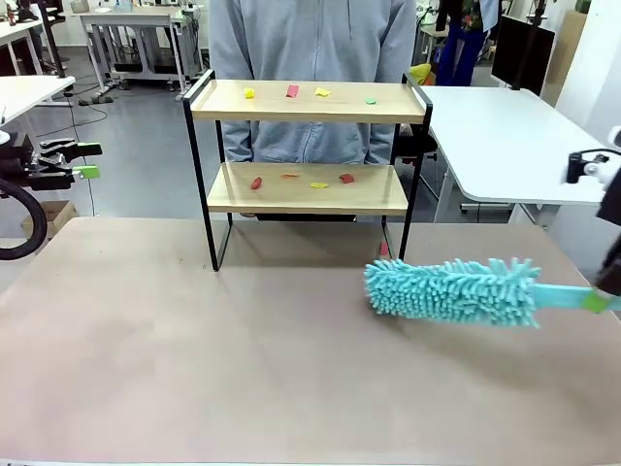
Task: Clean the shelf.
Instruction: Clean the specific section of the Shelf indicated by the human with the Duster.
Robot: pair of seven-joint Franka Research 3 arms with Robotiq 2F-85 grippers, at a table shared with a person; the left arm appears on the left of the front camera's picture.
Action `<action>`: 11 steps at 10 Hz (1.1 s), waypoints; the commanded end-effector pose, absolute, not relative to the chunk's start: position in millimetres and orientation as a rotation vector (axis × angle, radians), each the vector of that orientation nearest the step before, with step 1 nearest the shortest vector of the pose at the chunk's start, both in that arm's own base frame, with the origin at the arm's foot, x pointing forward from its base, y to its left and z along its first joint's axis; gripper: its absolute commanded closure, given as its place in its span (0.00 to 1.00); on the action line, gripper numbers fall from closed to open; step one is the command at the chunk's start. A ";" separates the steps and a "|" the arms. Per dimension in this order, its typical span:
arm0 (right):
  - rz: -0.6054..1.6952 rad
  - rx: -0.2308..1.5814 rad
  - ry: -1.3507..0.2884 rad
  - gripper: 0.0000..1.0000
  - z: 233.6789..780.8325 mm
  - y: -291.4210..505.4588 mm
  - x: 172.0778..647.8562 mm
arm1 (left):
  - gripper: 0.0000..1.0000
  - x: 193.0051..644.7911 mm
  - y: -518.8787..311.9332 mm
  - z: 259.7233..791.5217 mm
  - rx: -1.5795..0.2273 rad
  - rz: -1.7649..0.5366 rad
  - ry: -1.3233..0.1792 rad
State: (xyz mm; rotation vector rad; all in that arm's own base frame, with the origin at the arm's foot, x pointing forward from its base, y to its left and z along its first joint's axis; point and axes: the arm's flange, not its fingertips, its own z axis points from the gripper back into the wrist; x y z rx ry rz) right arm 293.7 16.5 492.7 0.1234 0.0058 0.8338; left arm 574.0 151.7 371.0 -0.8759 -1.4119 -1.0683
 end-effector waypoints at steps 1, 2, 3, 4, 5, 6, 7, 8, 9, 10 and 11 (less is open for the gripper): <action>0.923 0.059 0.005 0.87 502.0 6.8 278.4 | 0.00 572.5 151.5 373.5 -0.871 -1.074 -1.409; 0.955 0.021 0.000 0.87 506.4 9.2 267.1 | 0.00 572.5 151.5 373.5 -0.871 -1.074 -1.409; 0.945 0.011 0.008 0.87 507.6 7.5 261.4 | 0.00 572.5 151.5 373.5 -0.871 -1.074 -1.409; 0.948 0.013 -0.020 0.87 510.5 4.6 258.6 | 0.00 572.5 151.5 373.5 -0.871 -1.074 -1.409; 0.910 0.036 0.018 0.87 506.9 8.8 273.6 | 0.00 572.5 151.5 373.5 -0.871 -1.074 -1.409; 0.910 0.036 0.018 0.87 506.9 8.8 273.6 | 0.00 572.5 151.5 373.5 -0.871 -1.074 -1.409; 0.910 0.036 0.018 0.87 506.9 8.8 273.6 | 0.00 572.5 151.5 373.5 -0.871 -1.074 -1.409; 0.910 0.036 0.018 0.87 506.9 8.8 273.6 | 0.00 572.5 151.5 373.5 -0.871 -1.074 -1.409; 0.910 0.036 0.018 0.87 506.9 8.8 273.6 | 0.00 572.5 151.5 373.5 -0.871 -1.074 -1.409; 0.910 0.036 0.018 0.87 506.9 8.8 273.6 | 0.00 572.5 151.5 373.5 -0.871 -1.074 -1.409; 0.910 0.036 0.018 0.87 506.9 8.8 273.6 | 0.00 572.5 151.5 373.5 -0.871 -1.074 -1.409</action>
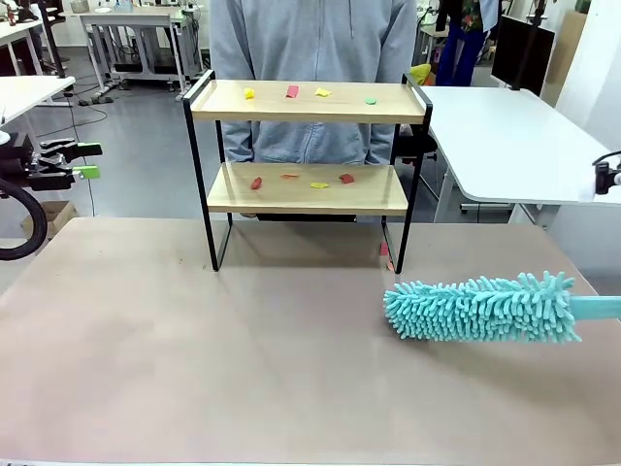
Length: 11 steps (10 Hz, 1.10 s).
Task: Clean the shelf.
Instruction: Clean the specific section of the Shelf indicated by the human with the Duster.
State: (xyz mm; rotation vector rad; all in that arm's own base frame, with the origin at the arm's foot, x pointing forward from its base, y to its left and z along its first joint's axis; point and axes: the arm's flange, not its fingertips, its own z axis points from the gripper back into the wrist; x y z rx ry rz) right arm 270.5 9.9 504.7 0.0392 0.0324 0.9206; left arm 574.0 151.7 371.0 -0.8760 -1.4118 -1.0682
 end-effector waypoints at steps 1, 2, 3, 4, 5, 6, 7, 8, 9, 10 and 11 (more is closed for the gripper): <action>0.910 0.036 0.018 0.87 506.9 8.8 273.6 | 0.00 572.5 151.5 373.5 -0.871 -1.074 -1.409; 0.910 0.036 0.018 0.87 506.9 8.8 273.6 | 0.00 572.5 151.5 373.5 -0.871 -1.074 -1.409; 0.910 0.036 0.018 0.87 506.9 8.8 273.6 | 0.00 572.5 151.5 373.5 -0.871 -1.074 -1.409; 0.910 0.036 0.018 0.87 506.9 8.8 273.6 | 0.00 572.5 151.5 373.5 -0.871 -1.074 -1.409; 0.910 0.036 0.018 0.87 506.9 8.8 273.6 | 0.00 572.5 151.5 373.5 -0.871 -1.074 -1.409; 0.910 0.036 0.018 0.87 506.9 8.8 273.6 | 0.00 572.5 151.5 373.5 -0.871 -1.074 -1.409; 0.910 0.036 0.018 0.87 506.9 8.8 273.6 | 0.00 572.5 151.5 373.5 -0.871 -1.074 -1.409; 0.910 0.036 0.018 0.87 506.9 8.8 273.6 | 0.00 572.5 151.5 373.5 -0.871 -1.074 -1.409; 0.910 0.036 0.018 0.87 506.9 8.8 273.6 | 0.00 572.5 151.5 373.5 -0.871 -1.074 -1.409; 0.910 0.036 0.018 0.87 506.9 8.8 273.6 | 0.00 572.5 151.5 373.5 -0.871 -1.074 -1.409; 0.910 0.036 0.018 0.87 506.9 8.8 273.6 | 0.00 572.5 151.5 373.5 -0.871 -1.074 -1.409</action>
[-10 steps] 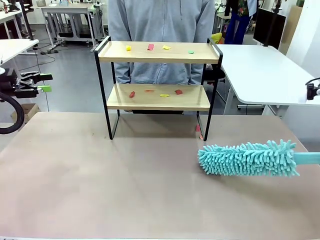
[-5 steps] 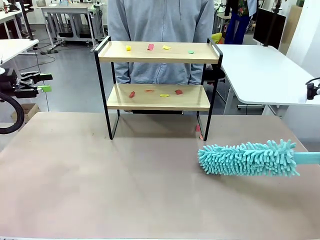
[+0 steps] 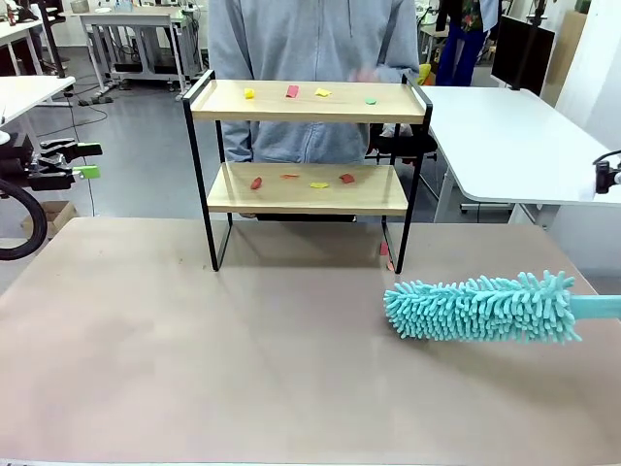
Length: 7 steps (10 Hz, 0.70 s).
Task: Clean the shelf.
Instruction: Clean the specific section of the Shelf indicated by the human with the Duster.
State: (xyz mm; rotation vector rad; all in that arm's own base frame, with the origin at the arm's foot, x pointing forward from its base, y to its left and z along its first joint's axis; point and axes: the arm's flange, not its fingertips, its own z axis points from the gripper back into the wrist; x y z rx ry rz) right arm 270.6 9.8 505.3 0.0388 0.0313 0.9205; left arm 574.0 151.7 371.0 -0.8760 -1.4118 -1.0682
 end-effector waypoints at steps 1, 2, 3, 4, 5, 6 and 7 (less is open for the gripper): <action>0.910 0.036 0.018 0.87 506.9 8.8 273.6 | 0.00 572.5 151.5 373.5 -0.871 -1.074 -1.409; 0.910 0.036 0.018 0.87 506.9 8.8 273.6 | 0.00 572.5 151.5 373.5 -0.871 -1.074 -1.409; 0.910 0.036 0.018 0.87 506.9 8.8 273.6 | 0.00 572.5 151.5 373.5 -0.871 -1.074 -1.409; 0.910 0.036 0.018 0.87 506.9 8.8 273.6 | 0.00 572.5 151.5 373.5 -0.871 -1.074 -1.409; 0.910 0.036 0.018 0.87 506.9 8.8 273.6 | 0.00 572.5 151.5 373.5 -0.871 -1.074 -1.409; 0.910 0.036 0.018 0.87 506.9 8.8 273.6 | 0.00 572.5 151.5 373.5 -0.871 -1.074 -1.409; 0.910 0.036 0.018 0.87 506.9 8.8 273.6 | 0.00 572.5 151.5 373.5 -0.871 -1.074 -1.409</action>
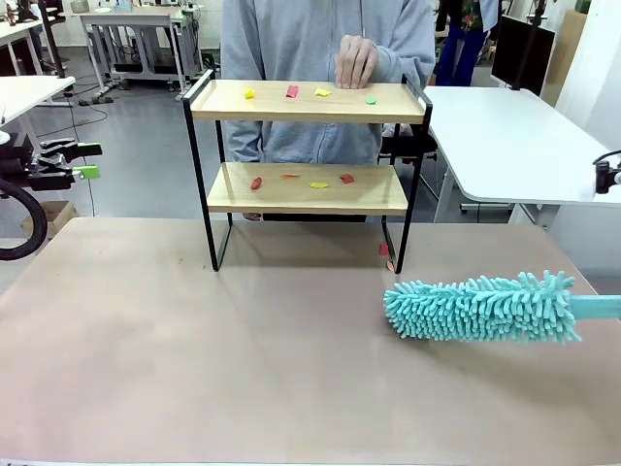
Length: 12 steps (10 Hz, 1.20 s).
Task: Clean the shelf.
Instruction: Clean the specific section of the Shelf indicated by the human with the Duster.
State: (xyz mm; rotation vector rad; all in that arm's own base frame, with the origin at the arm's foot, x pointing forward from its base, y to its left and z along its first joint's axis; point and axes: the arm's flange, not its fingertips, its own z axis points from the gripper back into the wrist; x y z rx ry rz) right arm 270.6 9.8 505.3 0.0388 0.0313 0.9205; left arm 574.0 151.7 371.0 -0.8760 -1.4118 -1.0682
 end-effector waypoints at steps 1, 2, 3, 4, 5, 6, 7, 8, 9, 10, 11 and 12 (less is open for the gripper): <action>0.910 0.036 0.018 0.87 506.9 8.8 273.6 | 0.00 572.5 151.5 373.5 -0.871 -1.074 -1.409; 0.910 0.036 0.018 0.87 506.9 8.8 273.6 | 0.00 572.5 151.5 373.5 -0.871 -1.074 -1.409; 0.910 0.036 0.018 0.87 506.9 8.8 273.6 | 0.00 572.5 151.5 373.5 -0.871 -1.074 -1.409; 0.910 0.036 0.018 0.87 506.9 8.8 273.6 | 0.00 572.5 151.5 373.5 -0.871 -1.074 -1.409; 0.910 0.036 0.018 0.87 506.9 8.8 273.6 | 0.00 572.5 151.5 373.5 -0.871 -1.074 -1.409; 0.910 0.036 0.018 0.87 506.9 8.8 273.6 | 0.00 572.5 151.5 373.5 -0.871 -1.074 -1.409; 0.910 0.036 0.018 0.87 506.9 8.8 273.6 | 0.00 572.5 151.5 373.5 -0.871 -1.074 -1.409; 0.910 0.036 0.018 0.87 506.9 8.8 273.6 | 0.00 572.5 151.5 373.5 -0.871 -1.074 -1.409; 0.920 0.039 0.031 0.87 505.3 9.8 270.6 | 0.00 572.5 151.5 373.5 -0.871 -1.074 -1.409; 0.891 0.052 0.014 0.87 523.8 25.7 273.2 | 0.00 572.5 151.5 373.5 -0.871 -1.074 -1.409; 0.889 0.099 -0.012 0.87 546.7 42.6 273.8 | 0.00 572.5 151.5 373.5 -0.871 -1.074 -1.409; 0.873 0.136 -0.031 0.87 564.3 60.3 273.4 | 0.00 572.5 151.5 373.5 -0.871 -1.074 -1.409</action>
